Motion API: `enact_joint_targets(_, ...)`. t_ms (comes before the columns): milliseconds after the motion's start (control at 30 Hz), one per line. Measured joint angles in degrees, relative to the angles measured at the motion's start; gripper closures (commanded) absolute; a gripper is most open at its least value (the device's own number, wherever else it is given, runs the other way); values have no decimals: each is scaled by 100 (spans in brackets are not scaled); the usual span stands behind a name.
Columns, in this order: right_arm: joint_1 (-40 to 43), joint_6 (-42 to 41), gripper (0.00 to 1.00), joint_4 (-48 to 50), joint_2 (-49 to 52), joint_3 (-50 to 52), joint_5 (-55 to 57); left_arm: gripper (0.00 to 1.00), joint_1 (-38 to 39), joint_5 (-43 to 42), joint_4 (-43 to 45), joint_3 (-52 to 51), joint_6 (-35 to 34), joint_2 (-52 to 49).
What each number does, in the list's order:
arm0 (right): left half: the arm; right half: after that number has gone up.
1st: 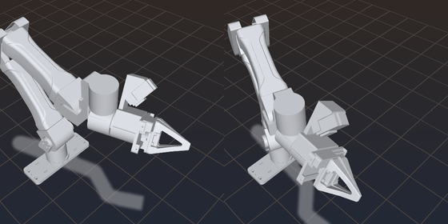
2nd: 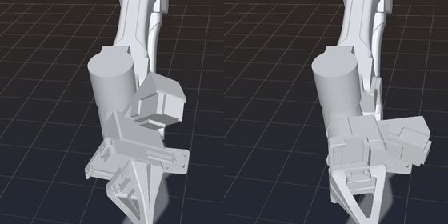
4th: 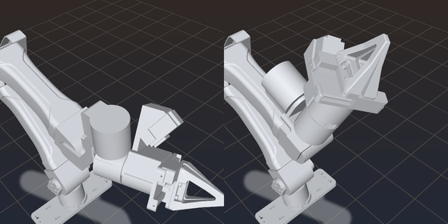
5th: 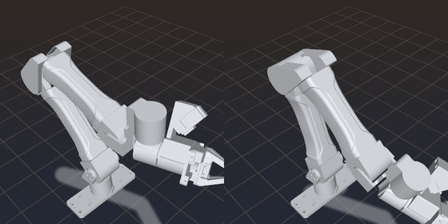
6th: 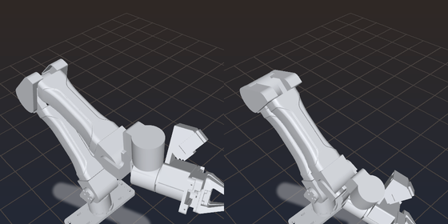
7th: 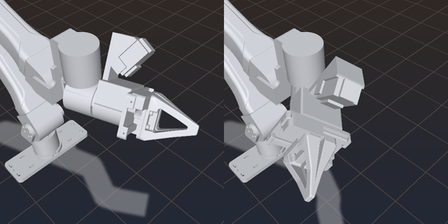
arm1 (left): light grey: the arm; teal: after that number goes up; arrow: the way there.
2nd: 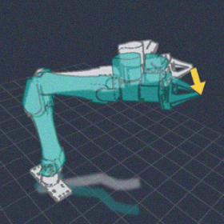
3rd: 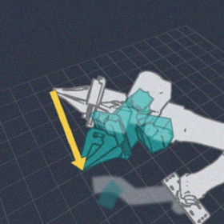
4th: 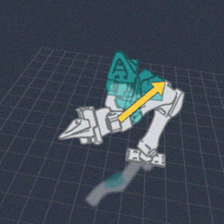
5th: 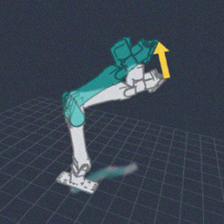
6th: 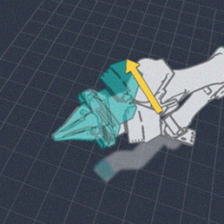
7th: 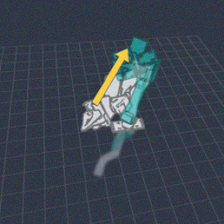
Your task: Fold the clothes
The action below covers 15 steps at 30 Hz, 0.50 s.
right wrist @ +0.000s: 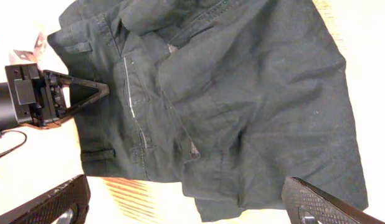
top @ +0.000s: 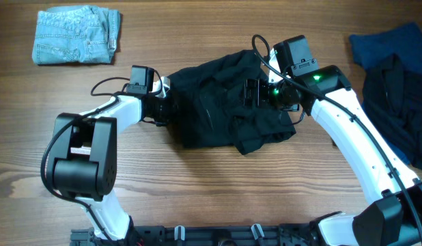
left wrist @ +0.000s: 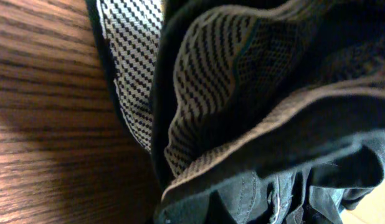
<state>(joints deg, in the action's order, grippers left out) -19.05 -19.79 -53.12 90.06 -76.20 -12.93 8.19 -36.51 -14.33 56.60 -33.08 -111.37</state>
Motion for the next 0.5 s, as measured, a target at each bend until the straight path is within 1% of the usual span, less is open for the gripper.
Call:
enact_joint_targets(100,0,0,1,4,0,0,31,96,-74,-15,-251,31,107,9)
enact_joint_targets(167,0,-2,1,22,0,0,83,96,-203,-20,-573,42,149,63)
enact_joint_targets(300,0,-2,1,83,9,0,175,96,-822,118,-1373,20,365,249)
enact_joint_targets(400,0,-2,0,166,79,0,203,96,-1222,455,-2061,57,444,387)
enact_joint_targets(467,0,-2,1,262,249,0,205,96,-1447,817,-2618,212,605,433)
enact_joint_targets(500,0,-4,0,289,293,0,205,96,-1554,1132,-2949,350,649,439)
